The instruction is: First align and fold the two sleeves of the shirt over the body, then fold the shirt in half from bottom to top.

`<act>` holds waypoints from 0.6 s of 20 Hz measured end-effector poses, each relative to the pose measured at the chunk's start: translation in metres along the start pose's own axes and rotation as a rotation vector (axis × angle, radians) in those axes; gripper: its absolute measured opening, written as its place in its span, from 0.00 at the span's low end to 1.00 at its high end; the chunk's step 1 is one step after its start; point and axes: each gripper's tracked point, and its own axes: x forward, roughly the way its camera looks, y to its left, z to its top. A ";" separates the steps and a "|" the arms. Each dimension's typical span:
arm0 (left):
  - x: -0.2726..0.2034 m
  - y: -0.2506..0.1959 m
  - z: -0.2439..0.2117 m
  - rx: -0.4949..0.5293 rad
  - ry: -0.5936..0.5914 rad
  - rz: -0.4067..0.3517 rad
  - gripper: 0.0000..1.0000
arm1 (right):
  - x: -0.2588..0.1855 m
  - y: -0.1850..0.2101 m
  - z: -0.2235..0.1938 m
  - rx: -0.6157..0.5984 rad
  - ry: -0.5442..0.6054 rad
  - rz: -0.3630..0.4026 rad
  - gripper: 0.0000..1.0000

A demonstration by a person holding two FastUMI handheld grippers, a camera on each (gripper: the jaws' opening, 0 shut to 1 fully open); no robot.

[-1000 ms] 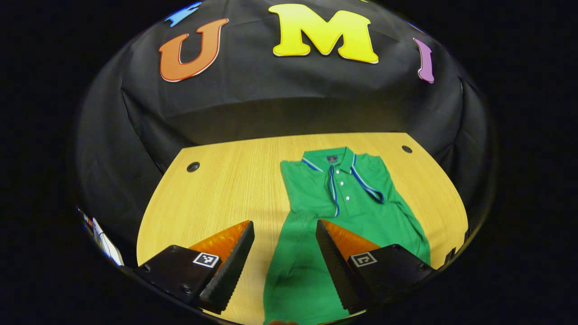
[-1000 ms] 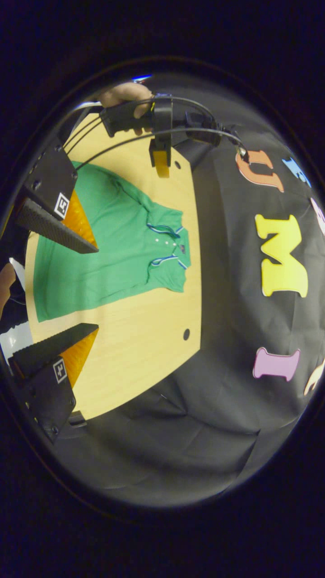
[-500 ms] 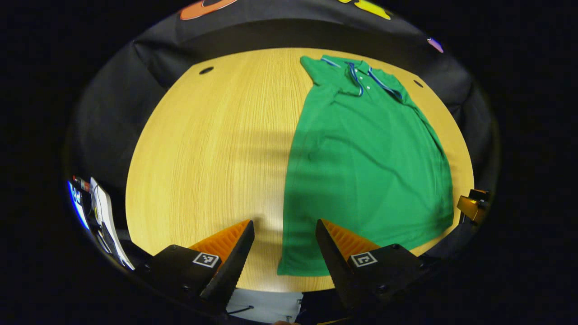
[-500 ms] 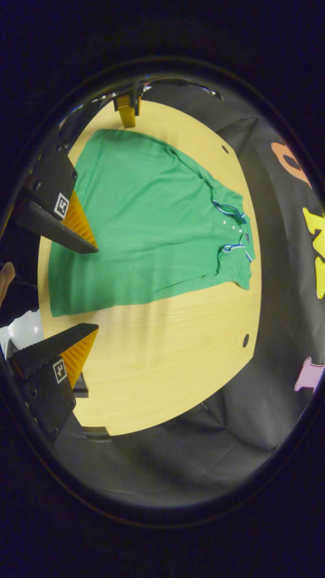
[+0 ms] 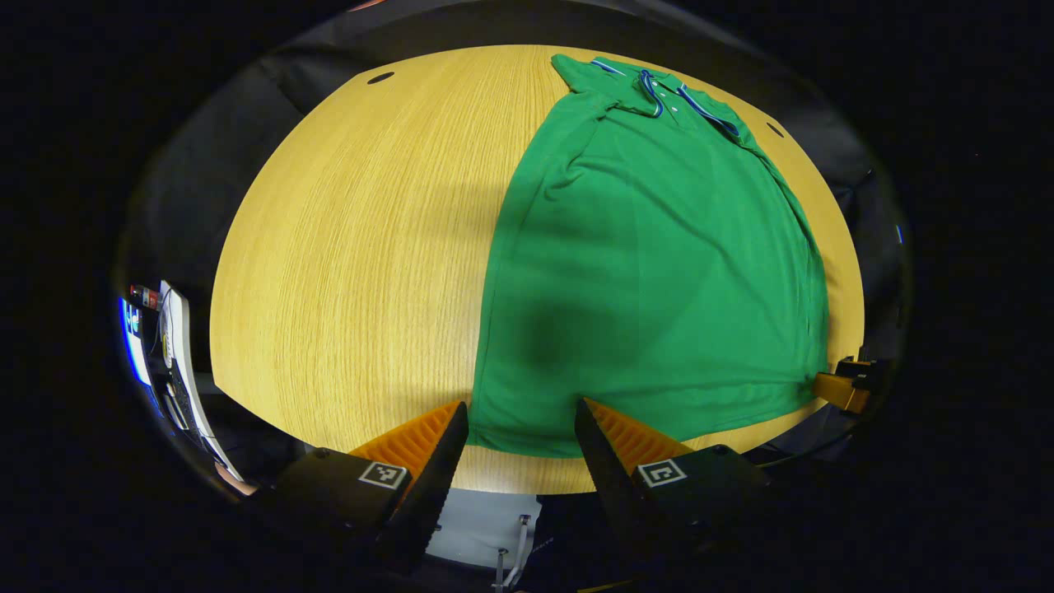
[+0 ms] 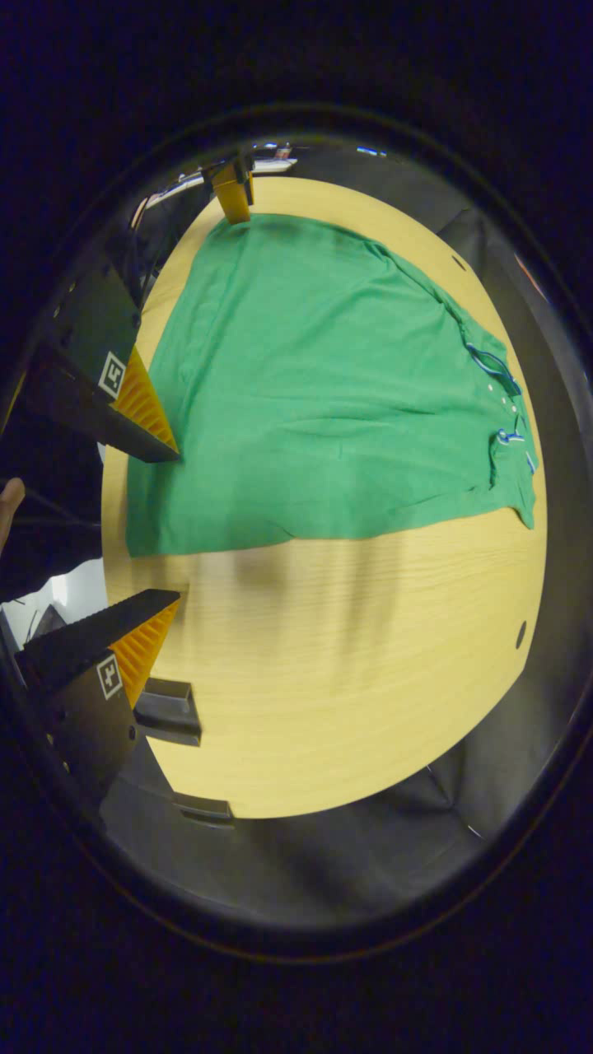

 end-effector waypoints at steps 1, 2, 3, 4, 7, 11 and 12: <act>0.002 -0.002 -0.003 -0.001 0.010 -0.004 0.86 | 0.002 -0.001 -0.002 -0.007 0.009 -0.004 0.96; 0.003 -0.004 -0.006 -0.006 0.026 -0.011 0.85 | 0.004 -0.002 -0.001 -0.015 0.016 -0.013 0.96; 0.004 -0.004 -0.009 -0.016 0.039 -0.012 0.89 | 0.005 -0.003 -0.003 -0.021 0.025 -0.019 0.96; 0.004 -0.003 -0.011 -0.025 0.046 -0.010 0.82 | 0.006 -0.002 -0.004 -0.027 0.036 -0.017 0.97; 0.007 0.000 -0.013 -0.039 0.054 -0.010 0.74 | 0.008 0.003 -0.007 -0.018 0.057 0.009 0.86; 0.010 0.014 -0.004 -0.015 0.044 0.033 0.59 | 0.011 0.006 -0.009 0.016 0.084 0.031 0.65; 0.013 0.015 -0.006 -0.018 0.057 0.027 0.59 | 0.012 0.006 -0.010 0.009 0.087 0.032 0.66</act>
